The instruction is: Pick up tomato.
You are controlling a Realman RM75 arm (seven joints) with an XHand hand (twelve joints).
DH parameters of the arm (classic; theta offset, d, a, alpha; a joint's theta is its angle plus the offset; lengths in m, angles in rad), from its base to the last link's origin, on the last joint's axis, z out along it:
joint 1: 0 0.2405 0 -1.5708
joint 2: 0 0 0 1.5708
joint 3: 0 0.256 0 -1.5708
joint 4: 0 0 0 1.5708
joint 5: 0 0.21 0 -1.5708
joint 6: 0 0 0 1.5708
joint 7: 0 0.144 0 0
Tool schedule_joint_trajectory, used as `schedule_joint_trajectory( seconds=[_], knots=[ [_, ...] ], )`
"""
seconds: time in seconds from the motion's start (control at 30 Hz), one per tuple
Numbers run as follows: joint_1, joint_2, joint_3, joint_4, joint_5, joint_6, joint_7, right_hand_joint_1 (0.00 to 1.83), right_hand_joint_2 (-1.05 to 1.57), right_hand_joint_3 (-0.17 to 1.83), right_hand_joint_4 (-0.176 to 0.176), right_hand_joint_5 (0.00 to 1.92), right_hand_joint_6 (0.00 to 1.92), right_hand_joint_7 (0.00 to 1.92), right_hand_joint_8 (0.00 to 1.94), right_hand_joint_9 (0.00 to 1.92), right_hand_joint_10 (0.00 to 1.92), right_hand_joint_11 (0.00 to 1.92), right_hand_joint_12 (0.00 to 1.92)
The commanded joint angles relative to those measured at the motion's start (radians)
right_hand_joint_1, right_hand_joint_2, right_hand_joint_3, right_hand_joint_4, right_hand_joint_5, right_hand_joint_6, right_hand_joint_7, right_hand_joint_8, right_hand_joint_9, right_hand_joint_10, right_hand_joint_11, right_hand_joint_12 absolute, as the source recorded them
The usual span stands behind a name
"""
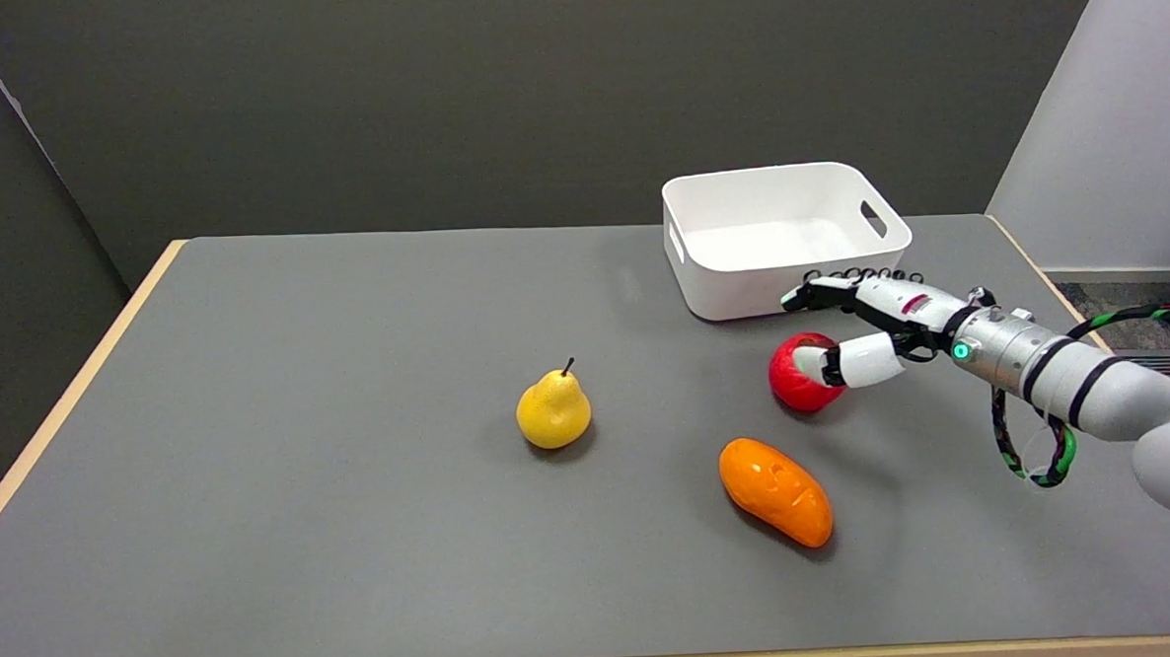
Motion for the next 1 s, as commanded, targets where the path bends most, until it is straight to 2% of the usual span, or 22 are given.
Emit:
schedule_joint_trajectory(
  seconds=[0.03, 0.23, 0.33, 1.0],
  knots=[
    [0.098, -0.006, -0.084, -0.062, -0.010, -0.074, -0.002, 0.43, 0.56, 0.97, 0.117, 0.23, 0.54, 0.22, 0.37, 0.06, 0.58, 0.00, 0.99],
    [0.096, -0.007, -0.090, -0.063, -0.010, -0.074, -0.002, 0.52, 0.56, 0.98, 0.115, 0.22, 0.54, 0.20, 0.37, 0.06, 0.57, 0.00, 0.99],
    [0.096, -0.007, -0.094, -0.063, -0.010, -0.074, -0.002, 0.57, 0.59, 0.92, 0.114, 0.25, 0.47, 0.23, 0.29, 0.07, 0.54, 0.00, 0.99],
    [0.111, -0.007, -0.111, -0.064, -0.033, -0.074, -0.002, 0.66, 0.58, 0.94, 0.113, 0.25, 0.47, 0.21, 0.29, 0.07, 0.53, 0.00, 0.99]
  ],
)
